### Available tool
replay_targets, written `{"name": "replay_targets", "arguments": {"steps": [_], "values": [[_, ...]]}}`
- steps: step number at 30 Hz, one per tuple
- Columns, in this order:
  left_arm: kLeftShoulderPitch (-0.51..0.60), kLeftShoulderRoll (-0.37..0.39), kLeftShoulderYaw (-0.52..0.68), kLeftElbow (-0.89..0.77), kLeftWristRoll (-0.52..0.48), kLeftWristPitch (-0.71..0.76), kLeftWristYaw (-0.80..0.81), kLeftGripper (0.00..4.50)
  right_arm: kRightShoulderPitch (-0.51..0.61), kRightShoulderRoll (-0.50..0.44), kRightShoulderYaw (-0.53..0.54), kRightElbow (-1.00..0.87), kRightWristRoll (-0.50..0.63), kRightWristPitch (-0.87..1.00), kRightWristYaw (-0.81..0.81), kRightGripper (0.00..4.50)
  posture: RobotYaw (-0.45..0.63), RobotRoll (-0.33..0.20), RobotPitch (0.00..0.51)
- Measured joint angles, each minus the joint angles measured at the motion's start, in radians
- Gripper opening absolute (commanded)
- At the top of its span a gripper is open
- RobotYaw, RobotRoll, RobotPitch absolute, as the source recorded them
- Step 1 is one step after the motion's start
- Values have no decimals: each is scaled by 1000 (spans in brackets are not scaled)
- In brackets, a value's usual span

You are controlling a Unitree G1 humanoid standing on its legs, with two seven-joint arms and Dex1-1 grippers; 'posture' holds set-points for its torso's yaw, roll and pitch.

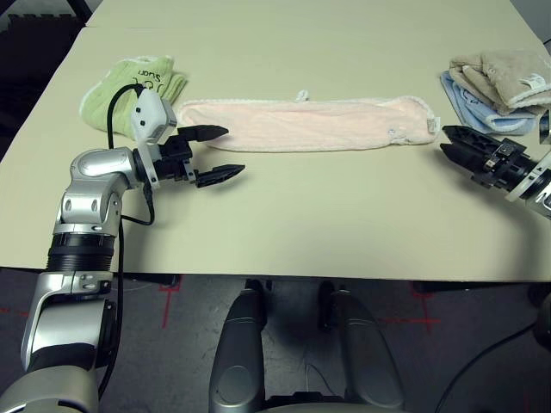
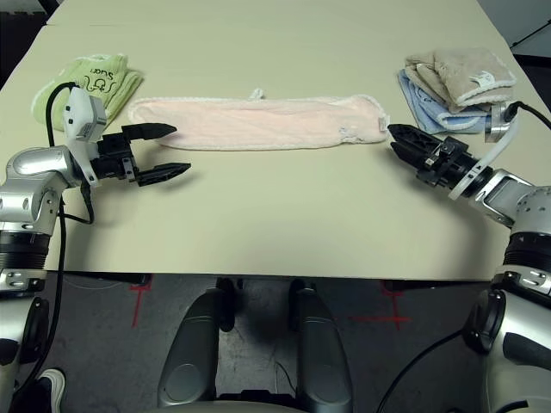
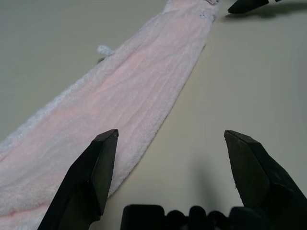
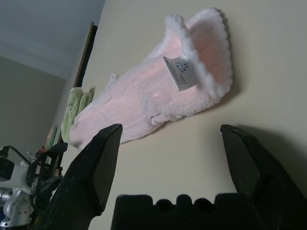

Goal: Fold the towel and set it aside.

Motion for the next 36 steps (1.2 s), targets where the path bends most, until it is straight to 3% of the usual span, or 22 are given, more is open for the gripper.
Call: {"name": "replay_targets", "arguments": {"steps": [11,21,27,33,36], "values": [[33,-14,-1,-50,-4,26,18,4475,-49,92,-47,-1,20,-85,-176,4453,20,0,281],[35,-13,-1,-77,-5,45,27,4475,-111,113,-38,39,18,-107,-239,4453,22,0,278],[35,-13,-1,-77,-5,48,28,4500,-107,122,-16,40,16,-109,-256,2548,21,0,277],[35,-13,-1,-77,-5,49,28,4500,-100,126,-18,7,47,-90,-260,112,16,0,275],[35,-13,-1,-77,-5,49,28,4500,-78,125,-29,-22,69,-79,-271,48,10,0,273]]}}
